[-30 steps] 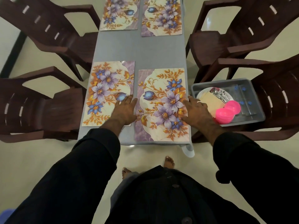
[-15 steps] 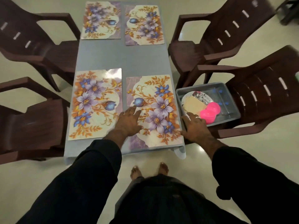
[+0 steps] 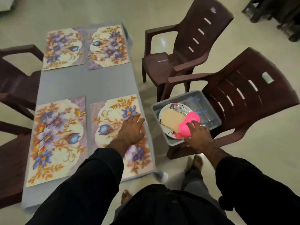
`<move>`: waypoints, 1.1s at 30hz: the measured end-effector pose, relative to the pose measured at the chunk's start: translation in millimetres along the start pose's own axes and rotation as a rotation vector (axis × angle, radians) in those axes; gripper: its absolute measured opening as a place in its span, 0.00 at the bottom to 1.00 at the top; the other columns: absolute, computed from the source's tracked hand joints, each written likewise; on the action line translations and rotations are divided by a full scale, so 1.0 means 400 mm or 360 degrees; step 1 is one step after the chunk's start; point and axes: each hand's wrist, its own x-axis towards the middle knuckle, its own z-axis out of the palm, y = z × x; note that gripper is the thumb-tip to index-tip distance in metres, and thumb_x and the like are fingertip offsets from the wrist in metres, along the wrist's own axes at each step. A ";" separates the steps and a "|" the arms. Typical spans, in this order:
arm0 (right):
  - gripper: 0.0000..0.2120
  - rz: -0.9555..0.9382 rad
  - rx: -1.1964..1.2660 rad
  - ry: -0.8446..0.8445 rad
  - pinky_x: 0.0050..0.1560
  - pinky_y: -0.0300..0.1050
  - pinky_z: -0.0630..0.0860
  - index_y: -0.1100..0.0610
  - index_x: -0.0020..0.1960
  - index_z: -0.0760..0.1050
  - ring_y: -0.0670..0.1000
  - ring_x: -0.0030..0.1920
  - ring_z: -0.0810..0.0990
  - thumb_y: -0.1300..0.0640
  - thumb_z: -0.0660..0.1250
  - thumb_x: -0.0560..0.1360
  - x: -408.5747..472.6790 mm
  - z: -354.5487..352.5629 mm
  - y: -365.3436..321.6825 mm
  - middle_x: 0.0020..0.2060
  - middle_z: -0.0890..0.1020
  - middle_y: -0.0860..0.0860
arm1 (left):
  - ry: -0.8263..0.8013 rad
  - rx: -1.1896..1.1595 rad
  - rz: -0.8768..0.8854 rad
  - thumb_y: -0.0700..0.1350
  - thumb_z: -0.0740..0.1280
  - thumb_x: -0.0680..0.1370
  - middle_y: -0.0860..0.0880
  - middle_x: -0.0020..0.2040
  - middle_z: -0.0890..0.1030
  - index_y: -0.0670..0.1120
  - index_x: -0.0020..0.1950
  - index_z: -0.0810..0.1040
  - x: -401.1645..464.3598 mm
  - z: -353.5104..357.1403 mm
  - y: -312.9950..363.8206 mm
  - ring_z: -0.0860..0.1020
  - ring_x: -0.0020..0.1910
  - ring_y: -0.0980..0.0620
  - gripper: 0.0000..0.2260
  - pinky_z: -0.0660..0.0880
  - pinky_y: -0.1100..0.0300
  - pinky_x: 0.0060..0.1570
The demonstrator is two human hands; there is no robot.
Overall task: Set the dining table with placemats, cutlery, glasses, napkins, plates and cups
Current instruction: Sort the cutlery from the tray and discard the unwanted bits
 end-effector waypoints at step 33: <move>0.28 -0.0111 0.0275 -0.0368 0.61 0.57 0.79 0.53 0.75 0.71 0.60 0.63 0.78 0.47 0.71 0.77 0.709 0.246 0.587 0.66 0.76 0.56 | -0.0744 -0.0698 -0.0830 0.61 0.71 0.80 0.47 0.67 0.82 0.51 0.76 0.73 0.722 0.436 0.428 0.80 0.65 0.44 0.27 0.78 0.49 0.65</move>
